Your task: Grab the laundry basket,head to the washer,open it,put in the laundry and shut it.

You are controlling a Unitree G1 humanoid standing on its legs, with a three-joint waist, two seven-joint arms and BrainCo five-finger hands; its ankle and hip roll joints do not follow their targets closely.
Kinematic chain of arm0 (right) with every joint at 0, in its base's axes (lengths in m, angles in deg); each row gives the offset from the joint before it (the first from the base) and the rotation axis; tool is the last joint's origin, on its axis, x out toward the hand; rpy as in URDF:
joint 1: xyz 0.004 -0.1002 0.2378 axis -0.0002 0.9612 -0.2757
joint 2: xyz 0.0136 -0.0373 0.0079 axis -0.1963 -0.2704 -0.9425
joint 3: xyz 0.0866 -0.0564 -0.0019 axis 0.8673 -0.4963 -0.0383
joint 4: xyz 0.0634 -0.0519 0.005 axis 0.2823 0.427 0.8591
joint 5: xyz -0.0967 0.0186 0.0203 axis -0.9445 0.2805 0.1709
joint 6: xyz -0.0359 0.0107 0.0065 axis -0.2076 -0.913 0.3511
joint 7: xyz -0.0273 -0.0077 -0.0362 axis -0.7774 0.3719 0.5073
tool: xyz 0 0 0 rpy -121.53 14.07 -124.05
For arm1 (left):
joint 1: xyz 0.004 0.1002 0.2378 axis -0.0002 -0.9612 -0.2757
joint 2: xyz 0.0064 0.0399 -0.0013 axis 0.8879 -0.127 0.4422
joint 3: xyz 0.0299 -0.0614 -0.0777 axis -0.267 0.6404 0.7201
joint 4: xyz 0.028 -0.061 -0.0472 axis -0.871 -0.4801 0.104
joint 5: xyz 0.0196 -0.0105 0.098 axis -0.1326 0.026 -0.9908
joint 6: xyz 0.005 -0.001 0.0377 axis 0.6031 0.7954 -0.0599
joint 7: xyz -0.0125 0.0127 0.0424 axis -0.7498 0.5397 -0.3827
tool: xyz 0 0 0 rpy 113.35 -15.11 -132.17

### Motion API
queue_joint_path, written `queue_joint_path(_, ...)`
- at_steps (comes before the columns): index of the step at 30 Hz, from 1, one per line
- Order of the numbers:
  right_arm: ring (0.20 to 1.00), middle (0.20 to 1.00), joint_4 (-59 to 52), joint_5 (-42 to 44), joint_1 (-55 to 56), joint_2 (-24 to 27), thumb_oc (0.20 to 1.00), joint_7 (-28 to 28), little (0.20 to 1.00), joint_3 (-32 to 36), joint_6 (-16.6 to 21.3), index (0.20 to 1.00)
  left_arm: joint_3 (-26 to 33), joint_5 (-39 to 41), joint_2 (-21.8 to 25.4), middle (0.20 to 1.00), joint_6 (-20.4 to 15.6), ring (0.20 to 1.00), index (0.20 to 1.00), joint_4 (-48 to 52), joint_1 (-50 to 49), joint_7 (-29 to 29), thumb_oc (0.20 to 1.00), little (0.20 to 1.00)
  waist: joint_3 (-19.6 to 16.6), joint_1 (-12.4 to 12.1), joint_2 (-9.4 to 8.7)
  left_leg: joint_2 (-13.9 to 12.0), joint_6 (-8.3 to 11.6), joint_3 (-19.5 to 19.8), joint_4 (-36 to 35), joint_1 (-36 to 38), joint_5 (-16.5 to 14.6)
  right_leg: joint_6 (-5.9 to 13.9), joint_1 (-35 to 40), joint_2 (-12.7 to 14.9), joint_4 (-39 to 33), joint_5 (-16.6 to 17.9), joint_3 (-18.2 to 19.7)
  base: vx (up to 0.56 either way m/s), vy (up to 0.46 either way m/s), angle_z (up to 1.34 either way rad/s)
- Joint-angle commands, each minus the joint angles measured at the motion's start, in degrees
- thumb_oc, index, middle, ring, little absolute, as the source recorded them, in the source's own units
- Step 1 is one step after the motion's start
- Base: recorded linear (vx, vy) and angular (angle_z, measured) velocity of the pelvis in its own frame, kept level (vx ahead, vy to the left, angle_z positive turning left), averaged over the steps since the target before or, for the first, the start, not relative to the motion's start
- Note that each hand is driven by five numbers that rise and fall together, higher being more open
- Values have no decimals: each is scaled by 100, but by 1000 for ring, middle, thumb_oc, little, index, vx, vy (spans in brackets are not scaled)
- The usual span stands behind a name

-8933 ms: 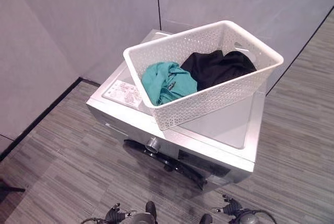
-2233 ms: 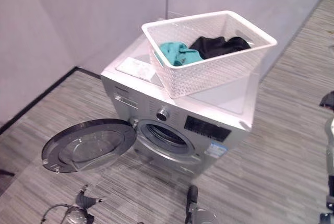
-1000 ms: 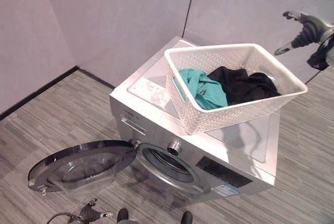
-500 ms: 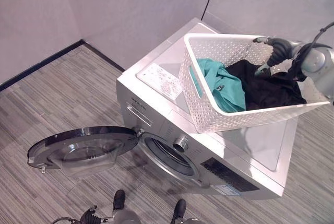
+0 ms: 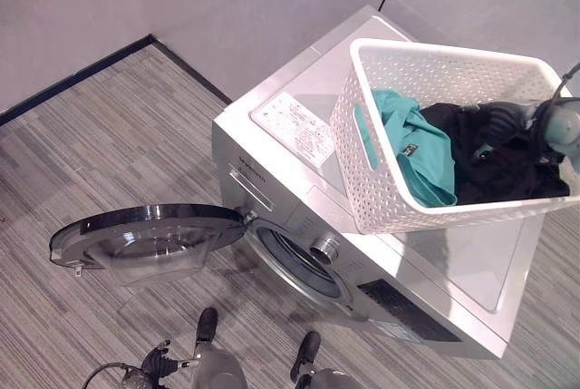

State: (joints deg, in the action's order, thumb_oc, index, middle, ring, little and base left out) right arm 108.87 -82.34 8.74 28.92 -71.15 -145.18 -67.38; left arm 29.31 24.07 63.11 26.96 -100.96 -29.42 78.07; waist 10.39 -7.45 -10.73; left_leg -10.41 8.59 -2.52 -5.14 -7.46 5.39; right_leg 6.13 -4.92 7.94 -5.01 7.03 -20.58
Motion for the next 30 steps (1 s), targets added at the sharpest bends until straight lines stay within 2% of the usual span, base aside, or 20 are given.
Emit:
queue_joint_path(1, 1000, 1000, -28, 22, -45, 383, 1000, -128, 1000, -126, 19, 1000, -253, 145, 53, 1000, -128, 1000, 1000, -8, 248, -133, 1000, 1000, 291, -186, -89, -140, -194, -3, 14, 40, -198, 384, 211, 325, 188, -338, -117, -18, -8, -4)
queue_joint_path(8, 1000, 1000, -31, -103, 1001, 61, 1000, -197, 1000, 447, -42, 1000, -520, 278, 83, 1000, -176, 1000, 1000, 587, 392, -181, 1000, 1000, 688, -265, 11, -154, -180, 107, 14, -300, -74, 382, -3, 307, 124, -276, -176, -38, -17, -6)
queue_joint_path(13, 1000, 1000, -554, 73, 1613, -26, 1000, -404, 1000, 679, -89, 1000, -515, 250, 36, 1000, -170, 1000, 1000, 379, 427, -170, 1000, 1000, 790, -255, 52, -150, -152, 128, 14, -478, -32, 376, -102, 305, 47, -238, -188, -2, -2, 1)
queue_joint_path(14, 875, 875, -556, 72, 1622, -25, 875, -403, 875, 687, -89, 875, -517, 251, 38, 1000, -172, 1000, 1000, 377, 428, -169, 1000, 1000, 787, -256, 50, -150, -152, 129, 14, -481, -31, 376, -105, 305, 47, -238, -189, -9, -4, 3)
queue_joint_path(15, 592, 592, -633, 81, 1669, -36, 592, -420, 592, 697, -79, 592, -510, 252, 23, 1000, -167, 1000, 1000, 320, 429, -168, 1000, 1000, 787, -246, 54, -147, -151, 126, 14, -500, -28, 377, -120, 305, 36, -231, -186, 0, 0, 0)
queue_joint_path(16, 369, 369, -759, 122, 1744, -45, 369, -403, 369, 750, -75, 369, -465, 262, -3, 1000, -167, 1000, 1000, 244, 411, -158, 1000, 1000, 769, -218, 70, -136, -148, 120, 14, -524, -34, 382, -145, 318, 22, -226, -182, 0, 0, 0)
queue_joint_path(18, 200, 200, -800, 130, 1749, -41, 200, -383, 200, 772, -62, 200, -444, 262, -14, 1000, -175, 1000, 1000, 192, 402, -146, 1000, 1000, 756, -204, 78, -130, -147, 120, 14, -530, -33, 383, -151, 323, 21, -223, -187, 0, 0, 0)
queue_joint_path(28, 200, 200, -1826, 1009, 1882, 386, 200, -278, 200, 1210, 114, 200, -407, 56, -31, 1000, -198, 1000, 1000, 215, 385, -115, 1000, 1000, 548, -74, 49, -87, -159, 80, 14, -374, -136, 407, -34, 359, 18, -262, -184, 7, 4, 1)
queue_joint_path(30, 200, 200, -1957, 1402, 2023, 572, 200, 27, 200, 1713, 269, 200, -354, 5, -52, 1000, -215, 1000, 1000, 270, 333, -112, 1000, 1000, 436, -15, 21, -80, -167, 59, 14, -272, -181, 411, 53, 355, 26, -295, -164, 39, 12, -1)
